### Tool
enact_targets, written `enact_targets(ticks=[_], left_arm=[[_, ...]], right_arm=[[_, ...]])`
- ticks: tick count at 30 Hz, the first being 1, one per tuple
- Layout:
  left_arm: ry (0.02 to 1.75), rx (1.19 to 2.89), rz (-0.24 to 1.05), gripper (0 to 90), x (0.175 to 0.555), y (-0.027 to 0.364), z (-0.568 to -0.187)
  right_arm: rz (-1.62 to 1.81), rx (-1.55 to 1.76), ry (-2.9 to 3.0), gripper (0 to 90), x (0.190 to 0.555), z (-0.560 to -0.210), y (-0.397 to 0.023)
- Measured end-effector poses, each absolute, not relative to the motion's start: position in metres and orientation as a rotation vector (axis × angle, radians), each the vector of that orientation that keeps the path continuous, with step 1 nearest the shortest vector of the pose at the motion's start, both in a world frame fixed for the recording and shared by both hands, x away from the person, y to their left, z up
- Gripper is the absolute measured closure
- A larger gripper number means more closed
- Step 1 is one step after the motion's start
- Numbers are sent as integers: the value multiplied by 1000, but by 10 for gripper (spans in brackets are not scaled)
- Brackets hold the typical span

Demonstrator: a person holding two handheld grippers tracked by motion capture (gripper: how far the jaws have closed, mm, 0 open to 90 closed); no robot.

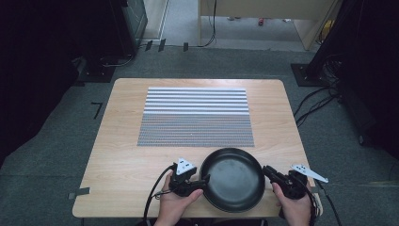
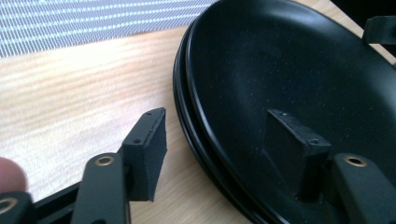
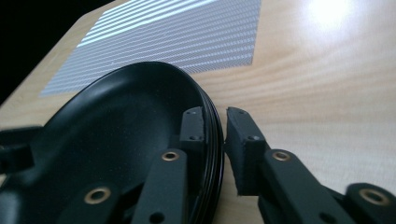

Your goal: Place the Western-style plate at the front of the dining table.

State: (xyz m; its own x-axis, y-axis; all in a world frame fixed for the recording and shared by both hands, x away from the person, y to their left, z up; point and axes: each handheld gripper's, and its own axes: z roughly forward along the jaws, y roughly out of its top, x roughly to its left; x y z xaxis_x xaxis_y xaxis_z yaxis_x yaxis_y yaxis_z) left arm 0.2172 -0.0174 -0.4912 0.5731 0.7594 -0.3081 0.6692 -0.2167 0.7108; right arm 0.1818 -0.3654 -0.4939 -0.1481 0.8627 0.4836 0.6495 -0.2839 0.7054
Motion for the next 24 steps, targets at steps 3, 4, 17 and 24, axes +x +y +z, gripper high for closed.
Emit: enact_targets(ticks=[3,4,17,24], left_arm=[[1145,1951,95,455,217,-16,-494],[1139,1950,78,468,218,-16,-495],[1147,1917,17,565,219,-11,-497],[1175,1891,0,593,219,-10,-497]], right_arm=[[1442,1938,1726,802,183,-497,-367],[1449,1947,1728,814,183,-497,-367],[1454,1971,1708,863,184,-499,-357],[1476,1997,1670,867,186,-501,-356]])
